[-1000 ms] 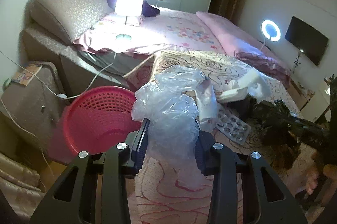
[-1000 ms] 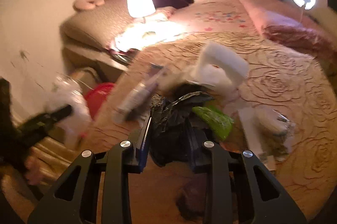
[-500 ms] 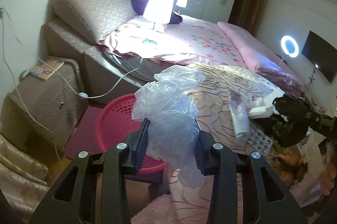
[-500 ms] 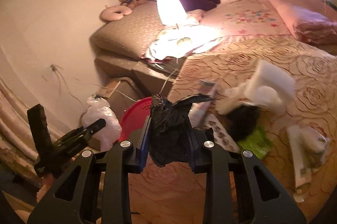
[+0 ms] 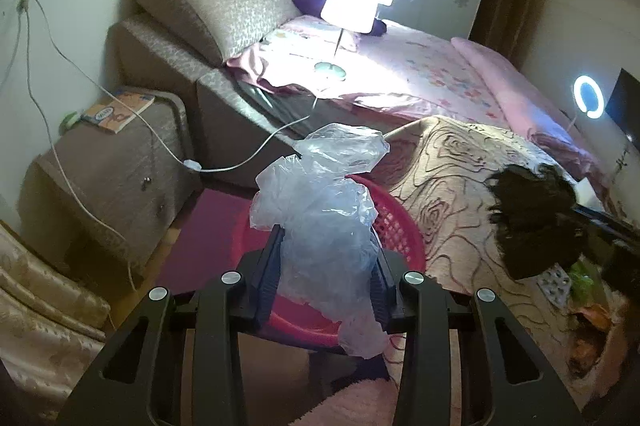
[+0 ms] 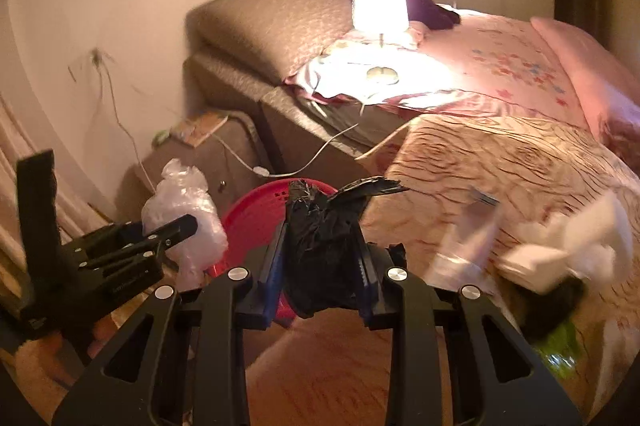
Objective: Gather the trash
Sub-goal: 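Carry both bags over the red wastebasket and open both tools to drop them, then move the left tool back to the pile and grasp the silver packet, then grasp the brown crumpled paper with the right tool while the left tool holds the packet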
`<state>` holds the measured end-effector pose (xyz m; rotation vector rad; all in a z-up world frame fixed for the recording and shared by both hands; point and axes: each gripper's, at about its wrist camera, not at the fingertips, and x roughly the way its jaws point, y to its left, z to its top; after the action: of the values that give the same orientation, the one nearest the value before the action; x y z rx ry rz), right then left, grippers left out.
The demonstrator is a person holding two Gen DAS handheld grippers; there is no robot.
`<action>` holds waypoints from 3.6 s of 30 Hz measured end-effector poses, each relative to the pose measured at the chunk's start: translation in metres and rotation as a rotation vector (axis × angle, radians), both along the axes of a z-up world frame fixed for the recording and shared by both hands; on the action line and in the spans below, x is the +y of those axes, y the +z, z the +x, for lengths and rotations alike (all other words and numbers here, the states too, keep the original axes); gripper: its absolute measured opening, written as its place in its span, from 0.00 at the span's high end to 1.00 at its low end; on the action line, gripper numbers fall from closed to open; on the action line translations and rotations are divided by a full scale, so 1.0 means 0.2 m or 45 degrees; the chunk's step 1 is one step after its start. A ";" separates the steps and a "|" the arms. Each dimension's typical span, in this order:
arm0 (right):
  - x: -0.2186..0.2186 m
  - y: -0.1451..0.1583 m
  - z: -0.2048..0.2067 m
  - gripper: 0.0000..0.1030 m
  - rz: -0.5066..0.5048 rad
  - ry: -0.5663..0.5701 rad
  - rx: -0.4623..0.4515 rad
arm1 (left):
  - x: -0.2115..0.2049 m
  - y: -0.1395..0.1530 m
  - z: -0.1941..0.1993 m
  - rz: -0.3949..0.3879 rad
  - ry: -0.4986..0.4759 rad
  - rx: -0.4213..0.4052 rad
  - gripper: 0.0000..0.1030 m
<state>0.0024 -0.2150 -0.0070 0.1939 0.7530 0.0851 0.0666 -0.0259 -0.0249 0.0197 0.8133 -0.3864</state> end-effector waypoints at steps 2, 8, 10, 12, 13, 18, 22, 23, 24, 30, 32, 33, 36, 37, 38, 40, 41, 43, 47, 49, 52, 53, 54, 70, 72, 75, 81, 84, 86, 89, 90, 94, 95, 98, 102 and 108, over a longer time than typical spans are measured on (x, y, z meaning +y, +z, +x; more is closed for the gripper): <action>0.04 -0.03 0.07 0.72 -0.017 0.010 0.015 | 0.00 -0.02 0.03 0.009 0.005 0.006 0.64; 0.11 -0.11 0.23 0.71 -0.020 0.028 0.056 | -0.05 -0.09 0.11 0.039 0.004 0.025 0.64; 0.12 -0.14 0.26 0.70 -0.009 0.022 0.078 | -0.06 -0.12 0.12 0.053 0.004 0.035 0.63; 0.13 -0.16 0.28 0.65 0.007 0.021 0.091 | -0.07 -0.14 0.13 0.064 0.011 0.042 0.59; 0.13 -0.17 0.29 0.58 0.016 0.018 0.092 | -0.08 -0.15 0.14 0.064 0.013 0.046 0.57; 0.12 -0.15 0.31 0.35 0.058 -0.024 0.054 | -0.07 -0.19 0.17 0.068 0.019 0.053 0.42; 0.10 -0.16 0.32 0.35 0.075 -0.034 0.062 | -0.07 -0.19 0.18 0.062 0.022 0.053 0.34; 0.09 -0.16 0.33 0.35 0.083 -0.033 0.069 | -0.07 -0.20 0.19 0.064 0.020 0.055 0.33; 0.09 -0.17 0.33 0.35 0.093 -0.036 0.077 | -0.07 -0.20 0.19 0.067 0.021 0.057 0.33; 0.08 -0.16 0.32 0.35 0.094 -0.042 0.059 | -0.05 -0.20 0.18 0.075 0.032 0.053 0.33; 0.07 -0.15 0.29 0.35 0.090 -0.044 0.043 | -0.03 -0.19 0.18 0.068 0.042 0.050 0.33; 0.07 -0.13 0.27 0.35 0.083 -0.047 0.031 | -0.03 -0.19 0.17 0.064 0.045 0.048 0.33; 0.05 -0.11 0.22 0.35 0.065 -0.066 0.008 | -0.02 -0.17 0.15 0.054 0.052 0.036 0.33; 0.04 -0.10 0.20 0.35 0.065 -0.074 0.003 | -0.02 -0.16 0.13 0.055 0.053 0.030 0.33; 0.03 -0.10 0.18 0.35 0.066 -0.079 0.000 | -0.02 -0.15 0.12 0.058 0.050 0.021 0.33; 0.01 -0.09 0.14 0.35 0.069 -0.094 -0.006 | -0.03 -0.14 0.10 0.064 0.045 0.009 0.33; 0.00 -0.09 0.12 0.35 0.072 -0.102 -0.008 | -0.04 -0.14 0.08 0.068 0.039 0.003 0.33; -0.03 -0.07 0.08 0.34 0.077 -0.121 -0.018 | -0.05 -0.13 0.06 0.070 0.031 -0.005 0.33; -0.09 -0.05 0.00 0.31 0.080 -0.163 -0.032 | -0.08 -0.09 0.00 0.059 0.003 -0.024 0.31; -0.13 -0.03 -0.06 0.29 0.094 -0.196 -0.036 | -0.10 -0.07 -0.04 0.050 -0.021 -0.039 0.30; -0.18 -0.01 -0.13 0.29 0.107 -0.219 -0.042 | -0.13 -0.04 -0.10 0.041 -0.058 -0.053 0.29; -0.19 -0.01 -0.16 0.28 0.102 -0.225 -0.044 | -0.15 -0.03 -0.12 0.036 -0.078 -0.058 0.29; -0.21 0.00 -0.20 0.28 0.097 -0.234 -0.047 | -0.16 -0.02 -0.14 0.034 -0.090 -0.061 0.28; -0.60 -0.02 -0.69 0.24 0.021 -0.508 -0.051 | -0.46 -0.02 -0.35 0.049 -0.320 -0.067 0.28; -0.64 -0.04 -0.73 0.24 0.018 -0.535 -0.045 | -0.50 -0.03 -0.37 0.055 -0.346 -0.061 0.28; -0.69 -0.06 -0.78 0.24 0.026 -0.567 -0.038 | -0.56 -0.04 -0.38 0.063 -0.385 -0.055 0.28; -0.76 -0.08 -0.85 0.24 0.033 -0.614 -0.038 | -0.72 -0.07 -0.38 0.101 -0.478 -0.044 0.28; -0.78 -0.08 -0.87 0.24 0.037 -0.629 -0.038 | -0.81 -0.09 -0.35 0.111 -0.523 -0.023 0.28; -0.80 -0.09 -0.89 0.24 0.045 -0.642 -0.034 | -0.87 -0.11 -0.32 0.124 -0.542 -0.008 0.28; -0.83 -0.11 -0.91 0.24 0.051 -0.659 -0.026 | -0.92 -0.13 -0.30 0.129 -0.564 0.015 0.28; -0.84 -0.11 -0.92 0.24 0.055 -0.665 -0.022 | -0.94 -0.14 -0.29 0.128 -0.572 0.027 0.28; -0.88 -0.14 -0.95 0.24 0.064 -0.682 -0.014 | -0.99 -0.18 -0.27 0.126 -0.593 0.061 0.36; -0.89 -0.14 -0.96 0.24 0.066 -0.685 -0.012 | -1.00 -0.19 -0.27 0.130 -0.600 0.070 0.46; -0.90 -0.15 -0.99 0.24 0.069 -0.692 -0.006 | -1.02 -0.22 -0.27 0.143 -0.610 0.092 0.63; -0.90 -0.16 -1.01 0.24 0.069 -0.688 -0.013 | -1.02 -0.21 -0.29 0.136 -0.607 0.067 0.70; -0.83 -0.17 -1.02 0.24 0.052 -0.620 -0.031 | -0.97 -0.17 -0.32 0.108 -0.584 0.041 0.71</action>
<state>-0.2016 -0.3814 -0.0418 0.4091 0.6626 -0.3591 0.0030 -0.2205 -0.0588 0.2832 0.8545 -0.7860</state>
